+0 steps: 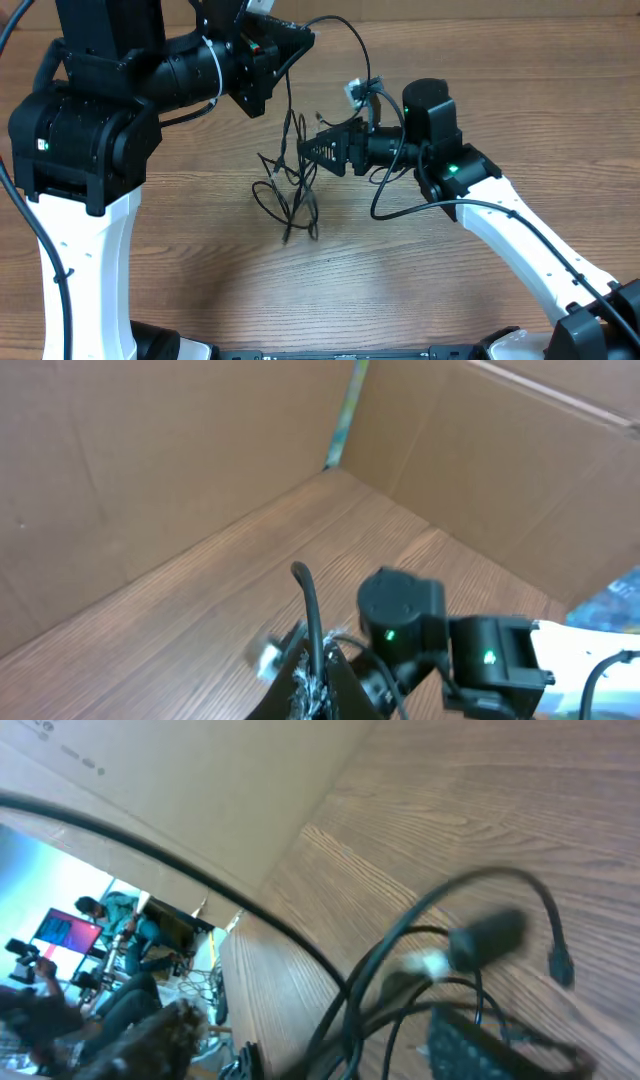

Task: Untangle cables

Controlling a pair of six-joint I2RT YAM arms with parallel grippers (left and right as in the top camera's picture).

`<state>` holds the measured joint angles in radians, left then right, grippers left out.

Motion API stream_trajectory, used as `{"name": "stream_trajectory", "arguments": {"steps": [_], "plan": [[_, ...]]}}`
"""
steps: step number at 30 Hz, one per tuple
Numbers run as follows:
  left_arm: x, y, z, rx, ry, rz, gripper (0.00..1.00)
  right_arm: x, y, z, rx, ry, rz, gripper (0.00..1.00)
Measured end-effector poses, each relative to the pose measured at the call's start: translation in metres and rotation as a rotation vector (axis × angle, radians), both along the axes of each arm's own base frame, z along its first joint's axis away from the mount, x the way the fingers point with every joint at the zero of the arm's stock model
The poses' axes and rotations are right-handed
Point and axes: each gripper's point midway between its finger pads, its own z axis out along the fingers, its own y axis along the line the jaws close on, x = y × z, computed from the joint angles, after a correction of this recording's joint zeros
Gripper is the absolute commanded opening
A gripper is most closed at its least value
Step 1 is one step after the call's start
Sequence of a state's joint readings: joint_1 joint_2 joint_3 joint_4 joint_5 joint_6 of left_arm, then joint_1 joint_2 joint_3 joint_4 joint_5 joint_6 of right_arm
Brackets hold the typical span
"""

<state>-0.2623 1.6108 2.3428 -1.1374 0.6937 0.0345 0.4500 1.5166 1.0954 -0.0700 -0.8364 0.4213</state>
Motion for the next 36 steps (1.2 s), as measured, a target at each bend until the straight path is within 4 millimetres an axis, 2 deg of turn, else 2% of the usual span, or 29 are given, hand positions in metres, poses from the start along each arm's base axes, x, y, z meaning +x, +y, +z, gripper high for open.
{"name": "stream_trajectory", "arguments": {"steps": [7,9,13,15,20,24,27,30,33,36], "plan": [[-0.012,-0.012,0.016,-0.064,-0.034,-0.106,0.04,0.001,0.008,-0.021,-0.098,0.022,-0.087,0.70],[-0.015,-0.014,0.019,-0.079,-0.031,-0.125,0.04,0.003,0.010,-0.023,-0.116,0.011,-0.114,0.67],[-0.018,-0.016,0.020,-0.095,-0.021,-0.144,0.04,0.007,0.010,-0.029,-0.156,0.001,-0.164,0.49],[-0.019,-0.017,0.022,-0.100,-0.021,-0.152,0.04,0.010,0.006,-0.036,-0.186,0.012,-0.192,0.37],[-0.019,-0.018,0.024,-0.107,-0.030,-0.157,0.04,0.008,-0.013,-0.065,-0.307,0.118,-0.280,0.12],[-0.011,-0.012,0.020,-0.088,-0.018,-0.097,0.04,-0.002,-0.038,-0.097,-0.442,0.260,-0.374,0.08],[0.003,-0.002,0.009,-0.044,0.002,0.011,0.04,-0.009,-0.062,-0.118,-0.552,0.349,-0.475,0.08],[0.022,0.017,-0.002,0.017,0.010,0.168,0.04,-0.011,-0.083,-0.130,-0.631,0.392,-0.570,0.08],[0.044,0.050,-0.014,0.089,0.028,0.397,0.04,-0.010,-0.095,-0.134,-0.675,0.397,-0.630,0.07],[0.056,0.082,-0.023,0.146,0.049,0.597,0.04,-0.008,-0.100,-0.135,-0.690,0.391,-0.664,0.06]]}}
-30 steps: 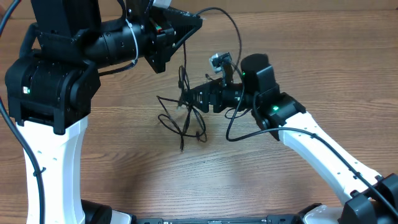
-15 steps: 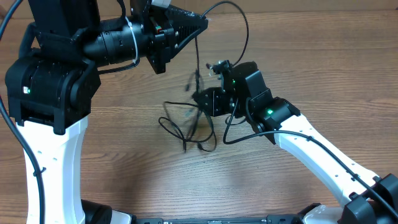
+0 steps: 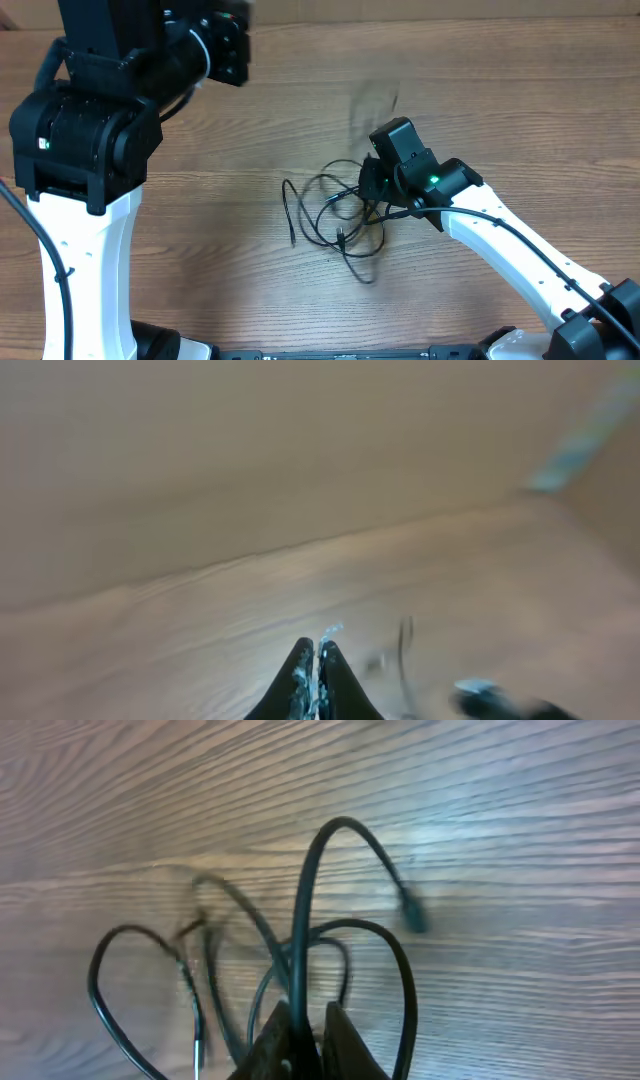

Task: Untangle cables

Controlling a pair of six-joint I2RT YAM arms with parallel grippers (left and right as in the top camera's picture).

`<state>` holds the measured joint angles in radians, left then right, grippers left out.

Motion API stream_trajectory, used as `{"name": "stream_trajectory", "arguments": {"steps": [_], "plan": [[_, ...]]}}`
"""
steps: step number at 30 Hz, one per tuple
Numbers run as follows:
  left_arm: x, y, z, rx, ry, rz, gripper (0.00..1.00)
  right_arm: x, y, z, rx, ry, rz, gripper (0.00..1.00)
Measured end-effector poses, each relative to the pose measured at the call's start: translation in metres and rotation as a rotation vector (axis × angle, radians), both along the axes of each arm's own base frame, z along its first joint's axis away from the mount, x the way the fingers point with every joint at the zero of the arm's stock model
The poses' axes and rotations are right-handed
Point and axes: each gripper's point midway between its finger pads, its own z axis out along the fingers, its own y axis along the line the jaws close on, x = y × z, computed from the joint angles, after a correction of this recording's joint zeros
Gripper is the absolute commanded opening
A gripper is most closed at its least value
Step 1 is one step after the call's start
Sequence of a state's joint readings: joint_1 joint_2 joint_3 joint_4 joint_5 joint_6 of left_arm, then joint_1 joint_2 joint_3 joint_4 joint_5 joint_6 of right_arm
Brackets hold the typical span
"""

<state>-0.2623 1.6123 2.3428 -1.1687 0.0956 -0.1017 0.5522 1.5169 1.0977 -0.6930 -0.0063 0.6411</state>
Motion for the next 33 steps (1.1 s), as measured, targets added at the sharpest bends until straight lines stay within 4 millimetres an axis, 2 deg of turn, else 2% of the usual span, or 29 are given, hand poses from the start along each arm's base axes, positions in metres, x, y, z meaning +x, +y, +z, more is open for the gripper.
{"name": "stream_trajectory", "arguments": {"steps": [3,6,8,10,12,16,22,27,30,33], "plan": [[0.005,0.026,-0.005,0.038,0.011,0.145,0.04,0.002,-0.003,0.000,-0.013,-0.009,-0.016,0.06],[0.005,0.038,-0.009,0.045,0.030,0.205,0.04,0.003,-0.003,0.000,-0.012,-0.011,-0.021,0.04],[0.004,0.039,-0.012,0.045,0.043,0.211,0.04,0.004,-0.001,0.002,-0.001,-0.017,-0.018,0.04],[0.002,0.036,-0.018,0.043,0.071,0.195,0.05,0.009,0.010,0.008,0.043,-0.045,0.020,0.04],[0.000,0.031,-0.026,0.039,0.109,0.170,0.08,0.015,0.029,0.020,0.117,-0.096,0.109,0.04],[0.004,0.019,-0.054,0.038,0.214,0.118,0.13,0.014,0.061,0.042,0.246,-0.170,0.283,0.04],[0.015,-0.001,-0.099,0.038,0.372,0.033,0.30,0.014,0.080,0.061,0.338,-0.235,0.388,0.04],[0.019,-0.012,-0.121,0.030,0.449,-0.019,0.35,0.028,0.073,0.074,0.391,-0.280,0.389,0.04],[0.021,-0.016,-0.128,0.023,0.476,-0.036,0.38,0.041,0.059,0.086,0.433,-0.315,0.371,0.04],[0.022,-0.018,-0.134,0.020,0.496,-0.044,0.47,0.050,0.039,0.103,0.474,-0.351,0.354,0.04]]}}
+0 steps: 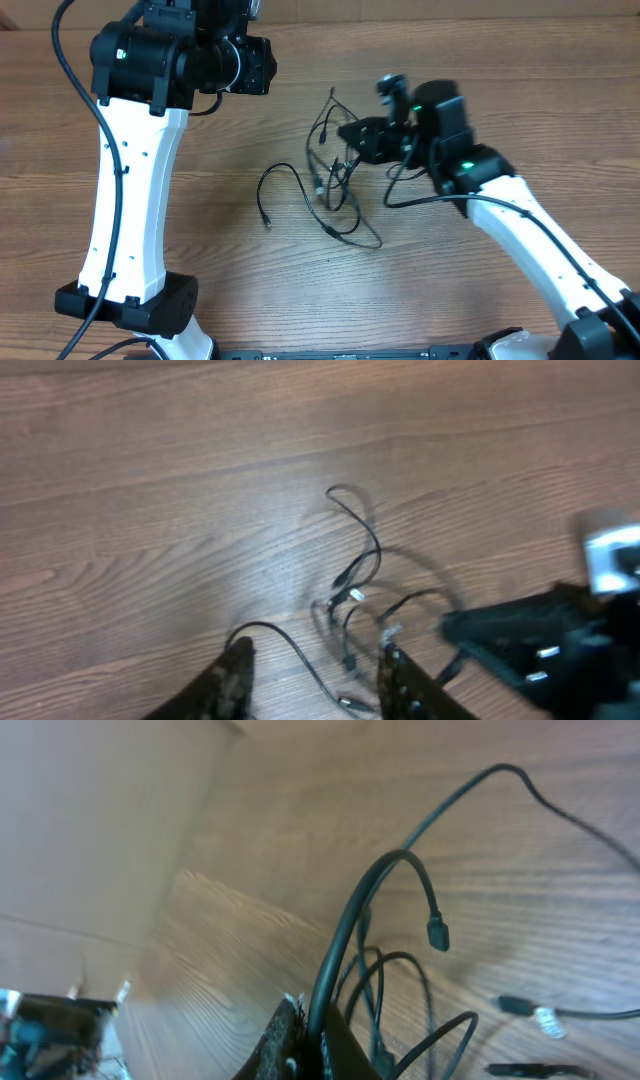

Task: Untangle cables

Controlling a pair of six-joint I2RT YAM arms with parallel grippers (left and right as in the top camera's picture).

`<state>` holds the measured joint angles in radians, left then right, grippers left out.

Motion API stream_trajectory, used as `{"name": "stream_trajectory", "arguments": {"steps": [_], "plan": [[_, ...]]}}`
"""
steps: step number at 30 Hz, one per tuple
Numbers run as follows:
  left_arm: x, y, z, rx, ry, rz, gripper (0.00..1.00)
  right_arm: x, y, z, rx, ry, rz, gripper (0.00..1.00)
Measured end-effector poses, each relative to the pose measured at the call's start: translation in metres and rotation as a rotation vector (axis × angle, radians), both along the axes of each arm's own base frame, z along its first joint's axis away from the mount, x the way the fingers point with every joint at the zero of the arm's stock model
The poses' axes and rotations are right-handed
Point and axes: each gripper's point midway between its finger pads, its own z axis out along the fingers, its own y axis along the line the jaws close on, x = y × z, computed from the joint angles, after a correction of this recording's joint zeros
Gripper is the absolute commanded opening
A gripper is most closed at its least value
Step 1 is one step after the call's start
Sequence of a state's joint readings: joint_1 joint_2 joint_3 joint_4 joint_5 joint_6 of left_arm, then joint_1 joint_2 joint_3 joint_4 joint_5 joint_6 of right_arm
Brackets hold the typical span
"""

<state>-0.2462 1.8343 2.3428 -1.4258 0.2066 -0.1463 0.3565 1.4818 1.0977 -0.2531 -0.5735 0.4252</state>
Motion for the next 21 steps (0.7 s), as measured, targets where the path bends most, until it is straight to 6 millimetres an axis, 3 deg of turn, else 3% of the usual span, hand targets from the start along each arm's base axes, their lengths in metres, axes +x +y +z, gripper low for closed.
{"name": "stream_trajectory", "arguments": {"steps": [5,12,21], "plan": [[-0.005,-0.002,-0.004,-0.005,0.028,-0.017,0.55,0.006,-0.023,0.040,0.119,-0.085,0.038,0.04],[-0.013,-0.022,0.001,-0.089,0.035,-0.113,0.60,-0.002,-0.021,0.097,0.282,-0.247,0.197,0.04],[-0.020,-0.038,0.005,-0.130,0.035,-0.194,0.64,-0.012,-0.016,0.125,0.368,-0.293,0.266,0.04]]}}
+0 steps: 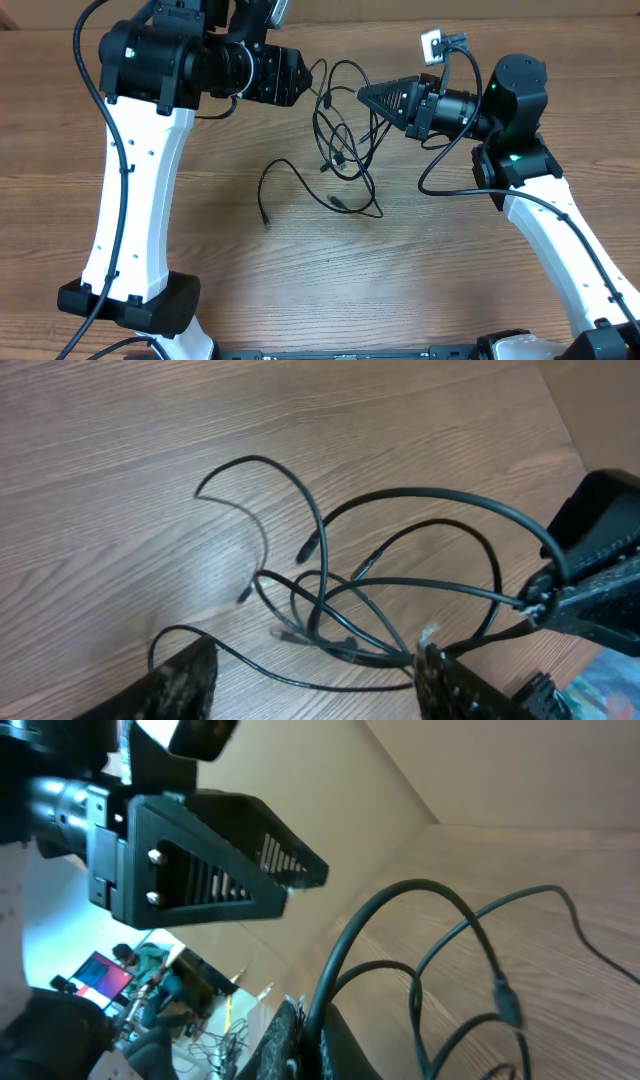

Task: Untangle cables

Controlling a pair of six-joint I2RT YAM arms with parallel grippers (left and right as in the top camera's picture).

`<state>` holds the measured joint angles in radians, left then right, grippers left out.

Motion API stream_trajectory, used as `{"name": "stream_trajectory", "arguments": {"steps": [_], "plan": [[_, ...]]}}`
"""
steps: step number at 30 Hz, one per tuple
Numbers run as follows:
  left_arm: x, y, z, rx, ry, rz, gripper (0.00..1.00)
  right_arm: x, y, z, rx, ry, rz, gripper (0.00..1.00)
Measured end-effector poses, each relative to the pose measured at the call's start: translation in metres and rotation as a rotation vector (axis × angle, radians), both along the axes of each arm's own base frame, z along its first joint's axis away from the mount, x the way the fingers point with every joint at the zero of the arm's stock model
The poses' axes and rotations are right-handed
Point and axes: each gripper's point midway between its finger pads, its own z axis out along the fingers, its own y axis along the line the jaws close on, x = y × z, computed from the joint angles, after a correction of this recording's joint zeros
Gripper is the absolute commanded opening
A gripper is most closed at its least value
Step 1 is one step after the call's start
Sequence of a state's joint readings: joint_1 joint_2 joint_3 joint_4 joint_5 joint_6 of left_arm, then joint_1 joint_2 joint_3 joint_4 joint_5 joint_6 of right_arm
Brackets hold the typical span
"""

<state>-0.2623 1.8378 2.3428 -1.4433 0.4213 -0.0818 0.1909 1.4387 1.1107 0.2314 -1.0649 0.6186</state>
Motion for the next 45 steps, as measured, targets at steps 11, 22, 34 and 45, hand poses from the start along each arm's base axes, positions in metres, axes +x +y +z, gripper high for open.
{"name": "stream_trajectory", "arguments": {"steps": [11,22,34,45], "plan": [[0.005,-0.013,-0.020,0.002,0.021,-0.121,0.64,-0.003,0.001,0.013,0.037,-0.011,0.019,0.04],[0.011,-0.040,-0.078,-0.041,0.172,-0.289,0.64,-0.005,0.002,0.010,0.038,0.017,0.030,0.04],[-0.005,-0.064,-0.074,-0.061,0.138,-0.421,0.64,0.009,-0.005,0.015,0.046,-0.010,-0.055,0.04],[0.007,-0.040,-0.092,0.069,0.213,-0.221,0.56,0.047,-0.072,-0.111,-0.203,0.573,-0.572,0.04]]}}
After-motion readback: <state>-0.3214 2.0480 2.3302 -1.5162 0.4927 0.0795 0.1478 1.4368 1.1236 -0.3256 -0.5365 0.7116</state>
